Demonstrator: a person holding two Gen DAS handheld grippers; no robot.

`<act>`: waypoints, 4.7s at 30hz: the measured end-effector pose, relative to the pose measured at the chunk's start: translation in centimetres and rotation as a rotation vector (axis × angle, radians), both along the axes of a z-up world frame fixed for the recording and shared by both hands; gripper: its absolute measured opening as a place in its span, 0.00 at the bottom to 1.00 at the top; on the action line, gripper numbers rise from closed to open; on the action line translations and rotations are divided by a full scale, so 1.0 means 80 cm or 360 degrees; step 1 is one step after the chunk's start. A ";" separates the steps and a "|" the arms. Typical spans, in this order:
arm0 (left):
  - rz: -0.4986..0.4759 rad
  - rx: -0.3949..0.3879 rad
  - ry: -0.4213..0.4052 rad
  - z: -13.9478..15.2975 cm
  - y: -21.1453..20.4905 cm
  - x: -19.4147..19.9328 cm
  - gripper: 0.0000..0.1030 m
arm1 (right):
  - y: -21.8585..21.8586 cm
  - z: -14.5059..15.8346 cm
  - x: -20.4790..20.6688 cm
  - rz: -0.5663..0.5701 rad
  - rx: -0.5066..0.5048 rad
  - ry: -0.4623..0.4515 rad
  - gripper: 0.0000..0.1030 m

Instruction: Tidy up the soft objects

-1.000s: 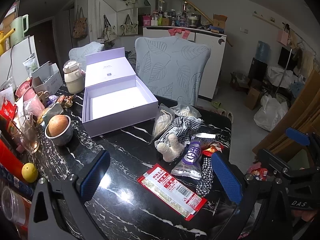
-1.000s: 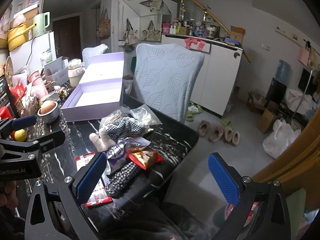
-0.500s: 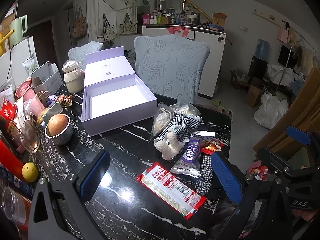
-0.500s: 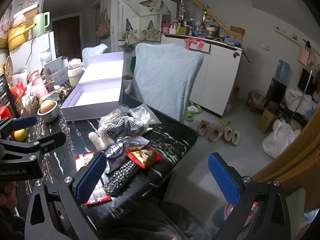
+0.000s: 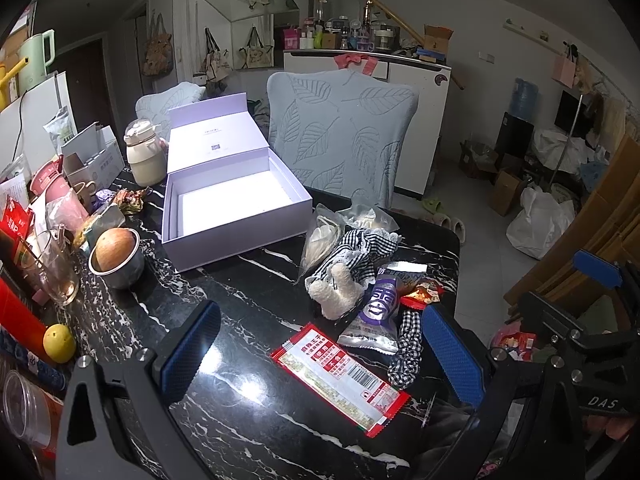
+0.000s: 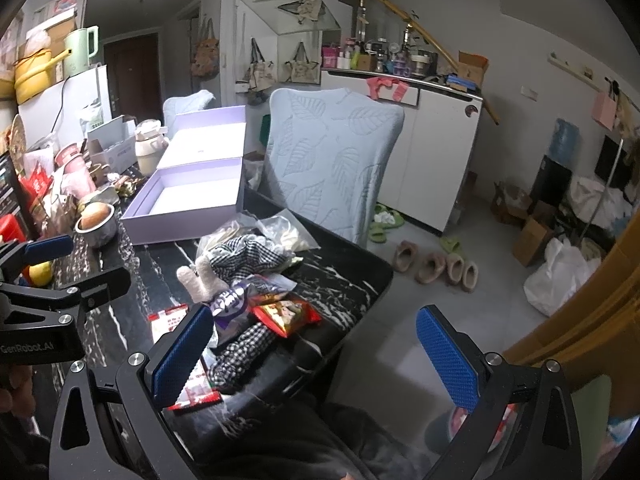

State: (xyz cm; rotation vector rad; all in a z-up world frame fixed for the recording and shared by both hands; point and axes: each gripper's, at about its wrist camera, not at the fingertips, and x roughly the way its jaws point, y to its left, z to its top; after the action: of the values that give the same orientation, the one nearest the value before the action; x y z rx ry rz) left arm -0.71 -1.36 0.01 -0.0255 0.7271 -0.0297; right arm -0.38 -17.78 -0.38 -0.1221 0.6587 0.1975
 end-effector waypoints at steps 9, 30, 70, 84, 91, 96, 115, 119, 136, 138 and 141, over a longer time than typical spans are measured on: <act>-0.0029 -0.0001 -0.0018 0.004 -0.006 -0.004 1.00 | 0.001 0.007 -0.010 0.0015 -0.0003 -0.0053 1.00; -0.0121 -0.0028 -0.0079 0.004 -0.035 -0.013 1.00 | -0.028 -0.013 0.002 0.0034 0.0080 0.0013 1.00; 0.0480 -0.0143 0.0512 -0.167 -0.019 0.045 1.00 | -0.053 -0.123 0.082 0.0326 0.0108 0.0286 1.00; 0.0402 -0.0041 0.0361 -0.160 -0.026 0.029 0.59 | -0.030 -0.143 0.082 0.0493 0.0209 0.0414 1.00; 0.0313 0.0052 0.0311 -0.158 -0.024 0.016 0.53 | -0.011 -0.148 0.078 0.0554 0.0265 0.0466 1.00; 0.0267 0.0043 0.0319 -0.158 -0.019 0.000 0.53 | 0.010 -0.151 0.075 0.0598 0.0294 0.0496 0.95; 0.0271 -0.0022 0.0293 -0.164 0.001 -0.008 0.54 | 0.051 -0.159 0.065 0.0649 0.0204 0.0550 0.44; 0.0286 -0.0025 0.0298 -0.164 0.002 -0.006 0.56 | 0.048 -0.158 0.060 0.0660 0.0195 0.0580 0.40; 0.0392 -0.0029 0.0274 -0.166 0.004 0.002 0.59 | 0.062 -0.159 0.059 0.0625 0.0135 0.0520 0.48; 0.0383 -0.0024 0.0268 -0.166 0.002 0.002 0.55 | 0.060 -0.160 0.058 0.0607 0.0101 0.0497 0.37; 0.0376 -0.0034 0.0264 -0.166 0.002 0.001 0.52 | 0.055 -0.160 0.059 0.0608 0.0117 0.0507 0.31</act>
State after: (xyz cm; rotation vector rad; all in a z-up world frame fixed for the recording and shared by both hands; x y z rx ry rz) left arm -0.61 -1.19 -13.25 -0.1350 0.8859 0.1923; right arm 4.34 -13.37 -13.14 -0.1463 0.9414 0.6174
